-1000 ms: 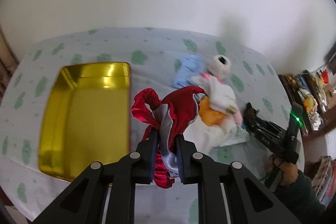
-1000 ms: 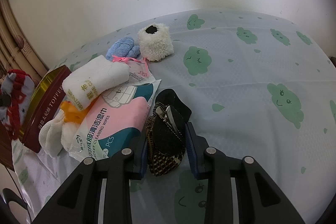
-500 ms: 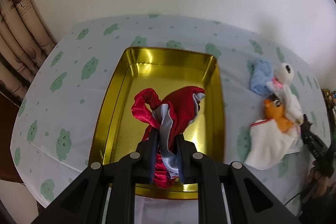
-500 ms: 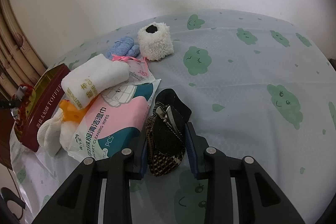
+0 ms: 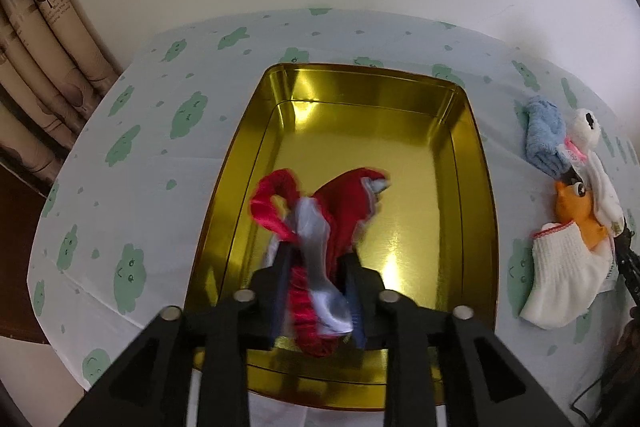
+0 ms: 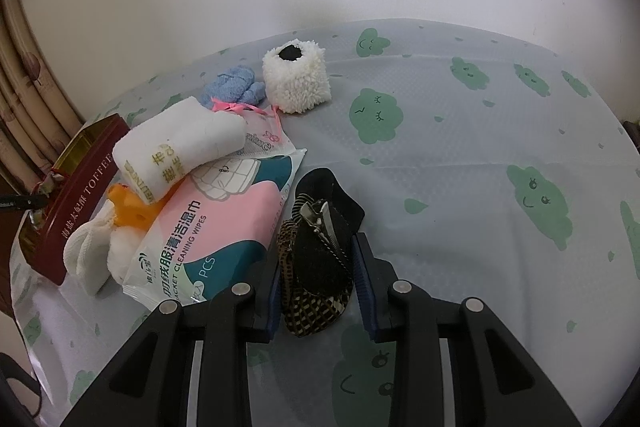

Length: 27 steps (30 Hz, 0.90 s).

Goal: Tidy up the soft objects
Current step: 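Carry the red scrunchie bundle into the gold tin and release it with the left tool, then carry the black pouch into the gold tin and release it with the right tool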

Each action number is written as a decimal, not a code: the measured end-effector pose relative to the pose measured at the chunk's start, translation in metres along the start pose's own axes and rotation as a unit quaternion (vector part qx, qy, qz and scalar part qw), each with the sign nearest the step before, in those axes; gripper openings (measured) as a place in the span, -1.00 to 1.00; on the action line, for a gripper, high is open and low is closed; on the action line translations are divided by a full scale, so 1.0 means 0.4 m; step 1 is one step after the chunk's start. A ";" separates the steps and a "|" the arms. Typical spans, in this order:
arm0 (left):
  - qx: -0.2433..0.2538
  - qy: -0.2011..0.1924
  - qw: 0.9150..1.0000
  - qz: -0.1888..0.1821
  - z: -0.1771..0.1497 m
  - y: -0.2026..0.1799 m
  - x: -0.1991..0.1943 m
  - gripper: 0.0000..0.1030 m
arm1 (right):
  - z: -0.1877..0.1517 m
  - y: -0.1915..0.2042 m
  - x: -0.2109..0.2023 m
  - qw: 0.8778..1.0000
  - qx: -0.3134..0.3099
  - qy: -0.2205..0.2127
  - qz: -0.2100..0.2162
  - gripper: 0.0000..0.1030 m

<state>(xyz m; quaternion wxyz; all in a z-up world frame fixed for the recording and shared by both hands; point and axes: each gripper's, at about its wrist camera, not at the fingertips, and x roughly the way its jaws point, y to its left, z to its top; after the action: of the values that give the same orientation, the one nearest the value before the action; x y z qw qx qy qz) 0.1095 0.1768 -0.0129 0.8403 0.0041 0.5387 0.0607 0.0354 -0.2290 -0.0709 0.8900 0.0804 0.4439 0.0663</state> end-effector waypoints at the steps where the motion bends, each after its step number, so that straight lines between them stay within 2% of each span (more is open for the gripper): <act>1: 0.000 -0.003 1.000 -0.002 -0.002 0.002 -0.002 -0.27 | 0.000 0.002 0.000 1.000 -0.002 0.000 -0.002 -0.41; 5: 0.007 -0.023 1.000 -0.020 -0.006 -0.001 -0.024 -0.04 | 0.001 0.010 0.001 1.000 -0.009 0.002 -0.011 -0.41; 7: 0.009 -0.034 0.999 -0.019 -0.010 -0.003 -0.039 0.00 | 0.002 0.012 0.002 1.000 -0.013 0.002 -0.015 -0.41; 11: -0.003 -0.056 0.998 -0.020 -0.031 0.008 -0.071 0.00 | 0.003 0.021 0.004 0.999 -0.022 0.003 -0.028 -0.43; 15: -0.019 -0.072 0.997 -0.019 -0.062 0.029 -0.094 0.01 | 0.007 0.015 0.000 0.999 -0.025 0.002 -0.040 -0.66; 19: -0.037 -0.096 0.995 -0.003 -0.096 0.058 -0.117 0.01 | 0.014 0.010 -0.015 0.998 -0.021 0.005 -0.055 -0.69; 23: -0.059 -0.113 0.992 -0.010 -0.116 0.087 -0.133 0.01 | 0.032 0.032 -0.053 0.997 -0.037 -0.004 -0.069 -0.69; 27: -0.084 -0.122 0.989 -0.011 -0.136 0.120 -0.137 0.01 | 0.060 0.086 -0.098 0.996 -0.056 -0.019 -0.064 -0.69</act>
<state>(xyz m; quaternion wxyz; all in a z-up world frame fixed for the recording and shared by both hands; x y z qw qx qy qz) 0.0329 0.2154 0.0174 0.8978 -0.0651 0.4250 0.0950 0.0297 -0.2048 -0.0190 0.9038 0.0030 0.4268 0.0320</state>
